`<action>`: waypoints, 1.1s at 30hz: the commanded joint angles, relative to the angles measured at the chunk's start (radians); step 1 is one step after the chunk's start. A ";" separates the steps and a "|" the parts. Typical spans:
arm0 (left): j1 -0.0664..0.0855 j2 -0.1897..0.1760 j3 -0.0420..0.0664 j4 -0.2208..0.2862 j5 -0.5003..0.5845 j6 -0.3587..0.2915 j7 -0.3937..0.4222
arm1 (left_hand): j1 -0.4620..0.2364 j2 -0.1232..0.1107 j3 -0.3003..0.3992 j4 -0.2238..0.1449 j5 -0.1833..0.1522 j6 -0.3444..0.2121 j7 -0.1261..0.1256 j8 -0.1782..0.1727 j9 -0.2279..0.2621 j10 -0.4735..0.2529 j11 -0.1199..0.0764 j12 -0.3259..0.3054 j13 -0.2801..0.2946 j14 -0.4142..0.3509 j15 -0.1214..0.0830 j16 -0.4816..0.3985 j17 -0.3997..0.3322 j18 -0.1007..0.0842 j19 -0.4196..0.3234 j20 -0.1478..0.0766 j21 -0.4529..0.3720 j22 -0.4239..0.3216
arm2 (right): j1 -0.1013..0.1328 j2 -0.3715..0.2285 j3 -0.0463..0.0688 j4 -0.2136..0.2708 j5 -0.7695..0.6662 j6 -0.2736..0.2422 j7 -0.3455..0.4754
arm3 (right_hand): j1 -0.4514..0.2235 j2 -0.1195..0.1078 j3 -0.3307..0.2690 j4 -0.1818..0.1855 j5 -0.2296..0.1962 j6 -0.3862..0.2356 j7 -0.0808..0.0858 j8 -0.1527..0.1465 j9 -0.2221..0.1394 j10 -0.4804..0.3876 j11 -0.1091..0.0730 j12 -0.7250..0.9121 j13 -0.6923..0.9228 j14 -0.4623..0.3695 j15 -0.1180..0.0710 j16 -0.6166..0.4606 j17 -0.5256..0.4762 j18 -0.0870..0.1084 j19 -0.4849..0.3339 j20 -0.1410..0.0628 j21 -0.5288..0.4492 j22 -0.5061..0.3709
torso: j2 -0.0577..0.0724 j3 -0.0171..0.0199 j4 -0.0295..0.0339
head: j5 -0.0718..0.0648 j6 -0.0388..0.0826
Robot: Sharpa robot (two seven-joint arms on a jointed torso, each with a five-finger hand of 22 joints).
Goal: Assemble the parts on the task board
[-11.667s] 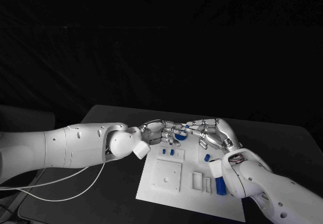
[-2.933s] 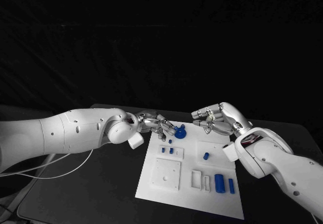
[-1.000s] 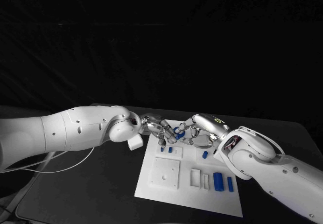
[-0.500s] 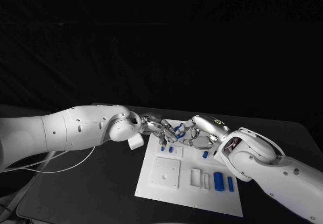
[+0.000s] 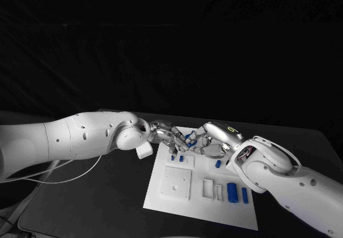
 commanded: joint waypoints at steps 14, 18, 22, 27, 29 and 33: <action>0.002 0.001 0.001 0.012 0.021 0.020 -0.002 | 0.001 0.013 0.004 0.003 0.000 0.004 0.002 0.006 0.025 0.004 -0.001 -0.001 0.002 -0.003 -0.005 -0.001 -0.001 0.003 0.006 -0.001 -0.007 0.005 | -0.002 0.010 -0.001 -0.007 0.002 -0.004 0.008 | 0.002 0.022 0.020 0.001 -0.020 0.029 -0.003 0.001 0.002 0.029 -0.006 -0.003 0.002 0.006 -0.008 -0.002 0.005 0.007 0.012 -0.010 0.010 0.019 | 0.000 -0.0003 0.0002 | 0.003 -0.002; 0.002 0.001 0.001 0.013 0.023 0.022 -0.002 | 0.001 0.013 0.004 0.003 0.000 0.004 0.002 0.006 0.025 0.004 -0.001 -0.001 0.002 -0.003 -0.005 -0.001 -0.001 0.003 0.006 -0.001 -0.007 0.005 | -0.003 0.012 -0.003 -0.009 0.000 0.000 0.008 | 0.007 0.028 0.032 0.001 -0.028 0.046 -0.007 0.002 0.003 0.046 -0.011 -0.002 0.003 0.008 -0.012 -0.002 0.008 0.006 0.011 -0.013 0.016 0.020 | 0.000 0.0000 0.0000 | 0.004 -0.003; 0.002 0.001 0.001 0.013 0.024 0.025 -0.004 | 0.001 0.013 0.004 0.003 0.000 0.004 0.002 0.006 0.025 0.004 -0.001 -0.001 0.002 -0.003 -0.005 -0.001 -0.001 0.003 0.006 -0.001 -0.007 0.005 | -0.003 0.013 -0.005 -0.009 -0.001 0.005 0.010 | 0.009 0.034 0.049 0.001 -0.045 0.058 -0.009 0.001 0.003 0.057 -0.014 -0.003 0.003 0.008 -0.014 -0.004 0.009 0.003 0.008 -0.017 0.021 0.021 | 0.000 0.0000 0.0000 | 0.004 -0.005; 0.002 0.002 0.001 0.013 0.024 0.039 -0.005 | 0.002 0.013 0.005 0.003 -0.001 0.004 0.002 0.006 0.026 0.004 -0.001 -0.001 0.002 -0.004 -0.005 -0.002 -0.001 0.004 0.006 -0.001 -0.008 0.006 | -0.003 0.014 -0.006 -0.009 -0.001 0.016 0.011 | 0.015 0.042 0.118 0.001 -0.129 0.063 -0.009 0.001 0.004 0.060 -0.014 -0.003 0.004 0.007 -0.015 -0.006 0.012 0.003 0.001 -0.019 0.033 0.022 | 0.000 -0.0002 -0.0004 | 0.004 -0.007; 0.002 0.002 0.001 0.013 0.023 0.046 -0.006 | 0.004 0.013 0.006 0.001 -0.002 0.004 0.003 0.006 0.027 0.003 0.000 0.000 0.002 -0.005 -0.005 -0.002 -0.001 0.004 0.006 -0.001 -0.008 0.007 | -0.003 0.014 -0.006 -0.010 -0.001 0.019 0.011 | 0.021 0.045 0.146 0.002 -0.169 0.062 -0.007 0.002 0.004 0.059 -0.012 -0.003 0.004 0.006 -0.014 -0.007 0.013 0.004 -0.003 -0.018 0.038 0.022 | 0.000 -0.0002 -0.0002 | 0.004 -0.008; 0.002 0.001 0.001 0.013 0.020 0.057 -0.008 | 0.004 0.014 0.006 0.001 -0.003 0.004 0.002 0.006 0.027 0.003 -0.001 0.000 0.002 -0.004 -0.005 -0.002 0.000 0.004 0.005 -0.001 -0.008 0.008 | -0.003 0.014 -0.007 -0.011 -0.001 0.019 0.011 | 0.020 0.045 0.154 0.003 -0.176 0.063 -0.009 0.002 0.004 0.061 -0.014 -0.004 0.003 0.007 -0.016 -0.008 0.015 0.002 -0.005 -0.022 0.045 0.021 | 0.000 -0.0002 0.0001 | 0.004 -0.008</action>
